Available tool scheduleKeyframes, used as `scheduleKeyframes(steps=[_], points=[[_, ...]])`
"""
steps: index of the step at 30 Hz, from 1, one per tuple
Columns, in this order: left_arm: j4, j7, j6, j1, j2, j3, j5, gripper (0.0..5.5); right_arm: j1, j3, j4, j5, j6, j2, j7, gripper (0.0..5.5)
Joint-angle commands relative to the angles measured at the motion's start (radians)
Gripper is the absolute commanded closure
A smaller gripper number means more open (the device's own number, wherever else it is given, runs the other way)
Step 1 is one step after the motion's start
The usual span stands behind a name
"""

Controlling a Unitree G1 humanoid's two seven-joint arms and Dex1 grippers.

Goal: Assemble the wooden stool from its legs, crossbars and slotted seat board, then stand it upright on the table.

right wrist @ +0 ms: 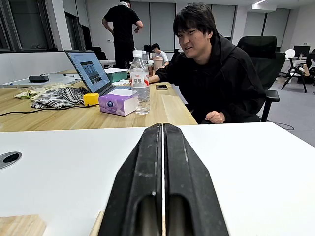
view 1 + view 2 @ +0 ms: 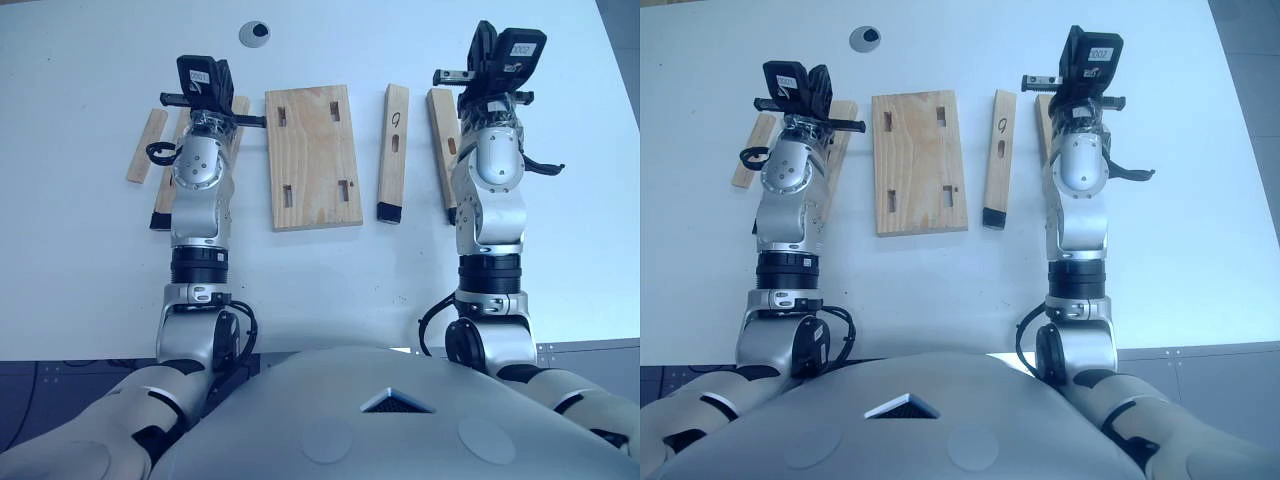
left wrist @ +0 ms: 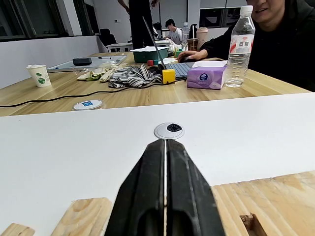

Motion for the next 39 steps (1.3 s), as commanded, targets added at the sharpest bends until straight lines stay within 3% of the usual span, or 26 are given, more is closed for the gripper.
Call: scheduleKeyframes(steps=[1,5,13,27,30,35,39], points=[[0.013,-0.002,0.002,-0.016,0.018,0.007,0.007,5.50,-0.020,-0.002,0.012,-0.005,-0.008,-0.006,0.000,5.47],[0.016,-0.048,0.011,-0.030,0.073,0.011,0.006,5.50,-0.013,0.001,0.008,-0.006,-0.006,-0.003,-0.001,5.47],[0.155,-0.230,0.037,-0.039,0.304,0.033,0.018,5.50,0.002,0.002,-0.001,-0.007,-0.003,0.001,-0.011,5.47],[0.205,-0.198,-0.009,-0.038,0.267,0.051,-0.013,5.50,0.000,0.009,0.014,-0.007,-0.007,0.001,-0.012,5.47],[0.203,-0.230,-0.008,-0.021,0.288,0.042,-0.005,5.06,0.002,0.009,0.008,-0.007,-0.006,0.001,-0.012,5.50],[0.189,-0.531,0.159,0.019,0.500,0.062,-0.078,4.26,0.008,0.008,0.006,-0.006,-0.004,0.000,-0.013,5.50],[0.293,-0.662,0.158,0.048,0.603,0.039,-0.053,3.64,0.012,0.008,0.005,-0.007,-0.007,0.006,-0.019,5.50]])
